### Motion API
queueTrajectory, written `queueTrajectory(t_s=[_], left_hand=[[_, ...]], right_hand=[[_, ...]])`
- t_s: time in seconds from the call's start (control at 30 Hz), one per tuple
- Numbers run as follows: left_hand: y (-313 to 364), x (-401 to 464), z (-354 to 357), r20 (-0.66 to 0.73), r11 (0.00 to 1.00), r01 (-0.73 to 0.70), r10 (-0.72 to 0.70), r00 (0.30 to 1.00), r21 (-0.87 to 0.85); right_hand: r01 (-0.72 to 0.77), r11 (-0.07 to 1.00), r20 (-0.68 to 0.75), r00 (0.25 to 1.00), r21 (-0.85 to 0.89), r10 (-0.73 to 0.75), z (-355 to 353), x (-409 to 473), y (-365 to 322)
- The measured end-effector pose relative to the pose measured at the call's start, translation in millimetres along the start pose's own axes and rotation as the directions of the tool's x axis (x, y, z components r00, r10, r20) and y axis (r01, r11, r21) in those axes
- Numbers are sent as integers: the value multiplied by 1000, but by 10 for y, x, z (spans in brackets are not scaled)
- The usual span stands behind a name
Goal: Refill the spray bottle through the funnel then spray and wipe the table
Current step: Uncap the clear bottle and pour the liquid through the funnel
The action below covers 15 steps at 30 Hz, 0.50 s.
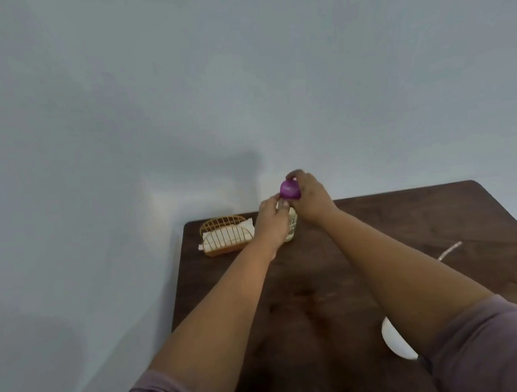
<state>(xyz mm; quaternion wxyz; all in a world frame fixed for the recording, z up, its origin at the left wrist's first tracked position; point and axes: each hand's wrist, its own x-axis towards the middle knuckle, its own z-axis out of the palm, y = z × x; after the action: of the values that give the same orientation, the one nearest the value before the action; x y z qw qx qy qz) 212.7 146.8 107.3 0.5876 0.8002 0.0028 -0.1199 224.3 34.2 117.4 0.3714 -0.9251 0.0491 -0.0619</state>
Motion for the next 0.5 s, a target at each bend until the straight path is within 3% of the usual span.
queueTrajectory(t_s=[0.13, 0.27, 0.4, 0.5], left_hand=[[-90, -333, 62, -31, 991, -133, 133, 991, 0], [-286, -765, 174, -101, 981, -190, 186, 977, -33], [-546, -1292, 302, 9, 975, -194, 194, 981, 107], [-714, -1809, 426, 41, 977, -203, 201, 979, 60]], right_hand=[[56, 998, -43, 998, 31, -55, -263, -383, -17], [76, 997, 34, 996, 23, -77, -429, -934, -46], [105, 994, 109, 988, 19, -106, -456, -1589, 50], [137, 990, 173, 975, 45, -142, -485, -2025, 148]])
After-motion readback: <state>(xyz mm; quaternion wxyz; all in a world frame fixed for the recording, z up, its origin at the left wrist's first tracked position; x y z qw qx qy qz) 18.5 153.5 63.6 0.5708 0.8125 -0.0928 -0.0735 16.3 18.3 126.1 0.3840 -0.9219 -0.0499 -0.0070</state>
